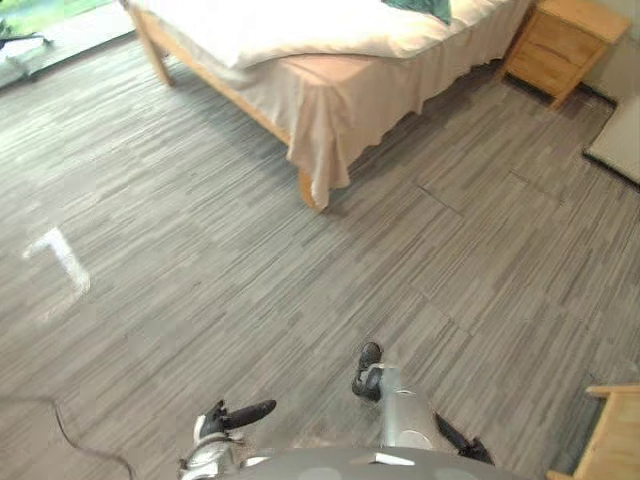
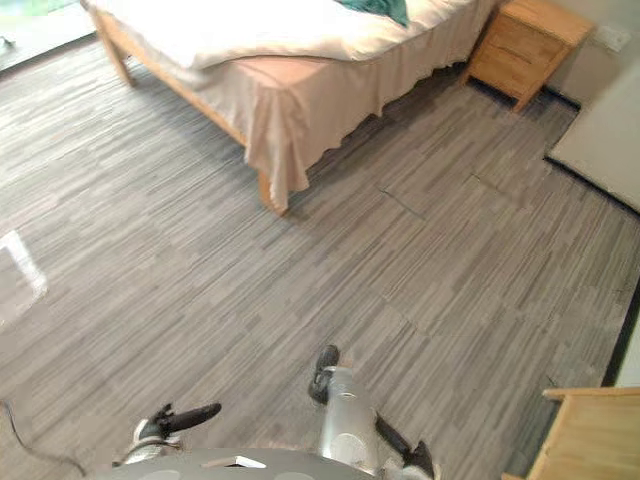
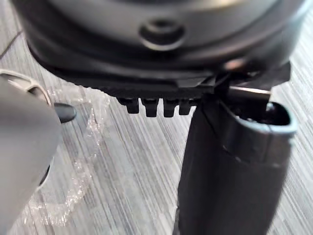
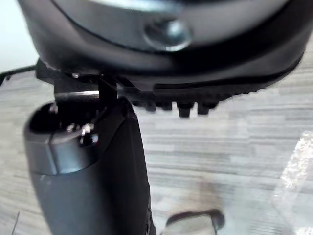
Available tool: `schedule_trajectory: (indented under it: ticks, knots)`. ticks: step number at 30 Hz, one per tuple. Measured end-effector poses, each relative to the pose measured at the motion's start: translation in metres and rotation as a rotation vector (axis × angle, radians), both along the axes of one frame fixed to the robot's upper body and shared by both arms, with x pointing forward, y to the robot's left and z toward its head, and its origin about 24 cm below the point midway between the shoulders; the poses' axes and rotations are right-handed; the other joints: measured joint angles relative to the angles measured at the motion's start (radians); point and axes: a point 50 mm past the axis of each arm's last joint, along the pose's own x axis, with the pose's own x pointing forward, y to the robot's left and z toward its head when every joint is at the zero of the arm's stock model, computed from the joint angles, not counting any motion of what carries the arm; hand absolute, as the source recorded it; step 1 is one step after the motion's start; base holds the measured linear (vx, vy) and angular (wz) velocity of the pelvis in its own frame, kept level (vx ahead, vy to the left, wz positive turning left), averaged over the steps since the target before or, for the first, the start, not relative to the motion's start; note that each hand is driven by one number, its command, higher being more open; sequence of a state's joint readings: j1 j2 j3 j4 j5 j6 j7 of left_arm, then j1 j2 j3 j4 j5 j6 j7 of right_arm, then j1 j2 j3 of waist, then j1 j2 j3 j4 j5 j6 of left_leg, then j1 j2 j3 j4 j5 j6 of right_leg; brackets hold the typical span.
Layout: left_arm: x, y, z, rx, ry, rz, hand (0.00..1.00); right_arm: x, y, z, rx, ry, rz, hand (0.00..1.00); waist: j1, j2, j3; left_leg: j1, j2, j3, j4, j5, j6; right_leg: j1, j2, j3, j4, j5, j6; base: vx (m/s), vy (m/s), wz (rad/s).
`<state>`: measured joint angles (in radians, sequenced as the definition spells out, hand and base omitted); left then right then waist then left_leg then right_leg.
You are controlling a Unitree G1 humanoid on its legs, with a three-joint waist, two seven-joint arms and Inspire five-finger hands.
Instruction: Tidy up the quilt and then pick up the clothes from the bed and put them into the laundry hamper
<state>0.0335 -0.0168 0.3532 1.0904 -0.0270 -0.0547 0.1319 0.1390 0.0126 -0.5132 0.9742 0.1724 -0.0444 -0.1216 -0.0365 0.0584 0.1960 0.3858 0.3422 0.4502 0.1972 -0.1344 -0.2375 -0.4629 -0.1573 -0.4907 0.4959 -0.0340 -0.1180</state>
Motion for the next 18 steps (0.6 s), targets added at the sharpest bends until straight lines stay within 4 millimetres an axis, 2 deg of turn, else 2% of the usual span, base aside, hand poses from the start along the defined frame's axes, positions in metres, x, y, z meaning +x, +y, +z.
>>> schedule_trajectory:
  ticks: [1, 2, 3, 4, 5, 6, 7, 8, 9, 11, 13, 14, 15, 16, 17, 18]
  knots:
    - [0.001, -0.001, 0.0, -0.002, -0.003, 0.0, 1.0, 0.001, 0.0, 0.0, -0.001, -0.003, 0.0, 1.0, 0.0, 0.001, 0.001, -0.006, 0.007, -0.001, 0.021, 0.013, 0.007, 0.001, 0.007, 0.003, 0.002, -0.009, -0.003, 0.71, -0.539, -0.8]
    - [0.003, -0.007, 0.0, -0.015, -0.019, -0.003, 1.0, 0.001, -0.002, 0.001, -0.01, -0.01, -0.01, 1.0, -0.001, 0.02, 0.002, -0.094, 0.087, -0.064, 0.263, 0.193, 0.107, 0.064, 0.091, 0.026, -0.032, -0.071, -0.016, 0.73, -0.501, -0.83]
    - [0.007, -0.006, 0.002, -0.006, -0.042, -0.004, 1.0, 0.0, -0.004, 0.001, -0.022, 0.0, -0.019, 1.0, -0.001, 0.031, 0.005, -0.185, 0.137, -0.137, 0.488, 0.243, 0.145, 0.148, 0.159, 0.044, -0.105, -0.08, -0.02, 0.72, -0.452, -0.96]
    - [0.011, -0.004, 0.004, 0.002, -0.06, -0.004, 1.0, 0.0, -0.004, 0.001, -0.027, 0.004, -0.021, 1.0, 0.001, 0.029, 0.012, -0.222, 0.149, -0.158, 0.589, 0.23, 0.161, 0.201, 0.19, 0.061, -0.143, -0.08, -0.02, 0.7, -0.381, -0.84]
    - [0.016, -0.002, 0.008, 0.018, -0.092, -0.005, 1.0, 0.0, -0.003, 0.001, -0.039, 0.015, -0.017, 1.0, 0.004, 0.015, 0.021, -0.293, 0.13, -0.204, 0.742, 0.18, 0.156, 0.307, 0.229, 0.101, -0.223, -0.08, -0.02, 0.64, -0.322, -0.85]
    - [0.022, -0.002, 0.01, 0.033, -0.111, -0.034, 1.0, 0.003, 0.0, 0.001, -0.043, 0.019, 0.008, 1.0, 0.008, -0.008, 0.026, -0.363, 0.078, -0.237, 0.826, 0.112, 0.13, 0.392, 0.244, 0.145, -0.289, -0.081, -0.02, 0.61, -0.302, -0.89]
    - [0.025, -0.002, 0.012, 0.043, -0.123, -0.046, 1.0, 0.005, 0.001, 0.001, -0.044, 0.021, 0.022, 1.0, 0.01, -0.022, 0.026, -0.407, 0.049, -0.239, 0.848, 0.079, 0.119, 0.422, 0.251, 0.172, -0.319, -0.081, -0.02, 0.56, -0.239, -1.01]
    - [0.032, -0.003, 0.015, 0.058, -0.149, -0.08, 1.0, 0.017, 0.002, 0.001, -0.045, 0.014, 0.058, 1.0, 0.015, -0.025, 0.026, -0.5, 0.001, -0.242, 0.863, 0.017, 0.11, 0.482, 0.263, 0.226, -0.377, -0.08, -0.019, 0.52, -0.174, -1.13]
    - [0.042, -0.005, 0.018, 0.066, -0.176, -0.105, 1.0, 0.027, 0.002, 0.001, -0.04, 0.016, 0.078, 1.0, 0.023, -0.026, 0.033, -0.579, -0.044, -0.233, 0.833, -0.046, 0.118, 0.53, 0.268, 0.269, -0.415, -0.079, -0.018, 0.51, -0.141, -1.13]
    - [0.049, -0.006, 0.021, 0.074, -0.195, -0.117, 1.0, 0.034, 0.008, 0.0, -0.021, 0.02, 0.098, 1.0, 0.037, -0.034, 0.038, -0.644, -0.092, -0.195, 0.707, -0.091, 0.131, 0.599, 0.266, 0.31, -0.469, -0.084, -0.011, 0.5, -0.068, -0.82]
    - [0.054, -0.008, 0.023, 0.087, -0.214, -0.14, 1.0, 0.04, 0.013, 0.001, -0.022, 0.017, 0.139, 1.0, 0.038, -0.035, 0.042, -0.693, -0.161, -0.111, 0.419, -0.079, 0.167, 0.696, 0.263, 0.333, -0.547, -0.106, 0.017, 0.57, 0.003, -0.44]
    - [0.057, -0.01, 0.024, 0.089, -0.222, -0.159, 1.0, 0.04, 0.014, 0.001, -0.021, 0.017, 0.141, 1.0, 0.039, -0.034, 0.043, -0.698, -0.197, -0.019, 0.247, -0.028, 0.219, 0.744, 0.262, 0.333, -0.572, -0.132, 0.023, 0.68, 0.066, -0.17]
    - [0.059, -0.01, 0.025, 0.093, -0.221, -0.176, 1.0, 0.039, 0.015, 0.0, -0.018, 0.02, 0.14, 1.0, 0.044, -0.041, 0.046, -0.695, -0.227, 0.065, 0.158, 0.069, 0.328, 0.784, 0.258, 0.331, -0.572, -0.167, 0.032, 0.72, 0.076, -0.18]
    - [0.059, -0.008, 0.025, 0.1, -0.22, -0.178, 1.0, 0.038, 0.018, 0.0, -0.012, 0.022, 0.14, 1.0, 0.052, -0.054, 0.045, -0.685, -0.235, 0.099, 0.143, 0.111, 0.381, 0.806, 0.249, 0.332, -0.572, -0.178, 0.037, 0.72, 0.076, -0.08]
    - [0.061, -0.002, 0.026, 0.113, -0.222, -0.179, 1.0, 0.039, 0.029, -0.002, 0.012, 0.018, 0.147, 1.0, 0.054, -0.104, 0.036, -0.65, -0.271, 0.183, 0.121, 0.1, 0.381, 0.815, 0.203, 0.321, -0.567, -0.181, 0.048, 0.61, 0.053, 0.11]
    - [0.062, -0.001, 0.027, 0.118, -0.231, -0.174, 1.0, 0.035, 0.032, -0.003, 0.019, 0.028, 0.154, 1.0, 0.047, -0.113, 0.037, -0.639, -0.258, 0.193, 0.146, 0.052, 0.413, 0.811, 0.204, 0.298, -0.535, -0.17, 0.065, 0.77, 0.054, 0.18]
